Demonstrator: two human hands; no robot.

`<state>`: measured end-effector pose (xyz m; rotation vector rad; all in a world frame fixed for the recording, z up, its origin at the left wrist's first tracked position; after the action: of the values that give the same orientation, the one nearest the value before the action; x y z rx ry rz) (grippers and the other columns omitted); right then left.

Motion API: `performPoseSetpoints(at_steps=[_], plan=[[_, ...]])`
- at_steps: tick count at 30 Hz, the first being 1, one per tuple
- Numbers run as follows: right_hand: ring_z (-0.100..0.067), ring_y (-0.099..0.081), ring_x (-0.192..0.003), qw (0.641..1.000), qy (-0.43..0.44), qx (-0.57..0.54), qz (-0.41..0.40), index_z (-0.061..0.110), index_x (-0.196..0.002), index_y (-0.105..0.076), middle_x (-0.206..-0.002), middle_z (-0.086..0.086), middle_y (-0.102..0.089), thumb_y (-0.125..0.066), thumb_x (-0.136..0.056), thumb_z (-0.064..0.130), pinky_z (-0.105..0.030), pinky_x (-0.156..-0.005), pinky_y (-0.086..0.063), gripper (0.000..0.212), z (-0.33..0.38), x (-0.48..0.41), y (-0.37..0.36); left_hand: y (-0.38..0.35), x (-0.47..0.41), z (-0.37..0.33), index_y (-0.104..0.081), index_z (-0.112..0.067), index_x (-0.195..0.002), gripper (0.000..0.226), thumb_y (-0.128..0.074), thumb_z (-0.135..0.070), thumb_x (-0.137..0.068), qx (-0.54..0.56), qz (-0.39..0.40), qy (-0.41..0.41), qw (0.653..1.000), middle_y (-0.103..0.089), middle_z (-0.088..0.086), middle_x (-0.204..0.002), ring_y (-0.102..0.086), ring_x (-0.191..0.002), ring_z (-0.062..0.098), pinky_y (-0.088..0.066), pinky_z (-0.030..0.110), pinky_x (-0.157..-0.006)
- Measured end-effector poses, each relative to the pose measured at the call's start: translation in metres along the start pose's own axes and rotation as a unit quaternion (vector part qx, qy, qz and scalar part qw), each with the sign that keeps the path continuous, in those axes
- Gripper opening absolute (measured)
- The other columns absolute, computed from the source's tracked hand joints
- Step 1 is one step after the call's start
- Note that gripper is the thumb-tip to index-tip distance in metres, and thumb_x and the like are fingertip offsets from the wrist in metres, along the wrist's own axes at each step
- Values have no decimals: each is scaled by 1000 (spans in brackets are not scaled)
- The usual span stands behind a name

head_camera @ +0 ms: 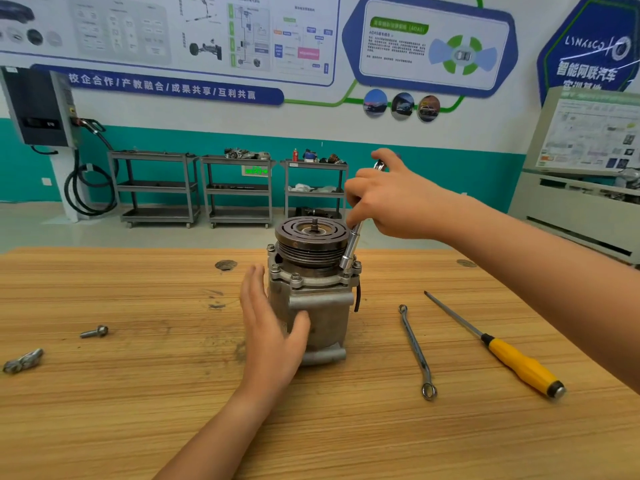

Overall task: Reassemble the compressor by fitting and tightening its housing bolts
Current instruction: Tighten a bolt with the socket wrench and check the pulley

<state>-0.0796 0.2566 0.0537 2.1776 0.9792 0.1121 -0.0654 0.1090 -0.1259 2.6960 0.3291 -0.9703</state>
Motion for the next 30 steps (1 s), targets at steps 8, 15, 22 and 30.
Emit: performPoseSetpoints(at_steps=[8, 15, 22, 30], plan=[[-22, -43, -119, 998, 43, 17, -37, 27, -116, -65, -112, -1, -57, -54, -88, 3, -53, -112, -4, 38, 1, -6, -4, 7, -75, -91, -41, -19, -133, 42, -47, -23, -91, 36, 38, -181, 982, -48, -11, -122, -46, -113, -7, -36, 9, -97], [-33, -68, -93, 973, 125, 32, -193, 10, -68, -74, -73, -10, -71, -78, -51, -15, -72, -90, -28, 31, 3, 4, -2, -20, -152, -130, -62, -21, -109, 23, -45, -27, -95, 19, 275, 98, 956, -62, -3, -88, -59, -84, 11, -54, 38, -82], [-19, -69, -88, 950, 108, 114, -269, 18, -68, -74, -73, 1, -70, -77, -69, 1, -63, -91, -40, 18, 2, 4, -18, -33, -158, -135, -50, -21, -123, 33, -40, -13, -93, 200, 356, 135, 903, -69, -1, -80, -60, -62, 8, -46, 29, -66], [-20, -69, -86, 948, 94, 86, -292, 17, -68, -74, -72, -1, -69, -74, -63, -7, -64, -90, -40, 25, 2, 7, -20, -39, -158, -128, -51, -18, -117, 27, -35, -25, -97, 266, 361, 184, 875, -71, 0, -96, -62, -83, 15, -46, 33, -79]])
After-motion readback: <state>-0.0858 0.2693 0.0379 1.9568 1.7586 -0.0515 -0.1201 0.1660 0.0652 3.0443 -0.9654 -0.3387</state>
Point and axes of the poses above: each hand's wrist, its own x-axis away from the middle knuckle, its own y-axis out of the back of the hand, z = x × y, the point moved 3 cm from there along -x, towards the middle knuckle
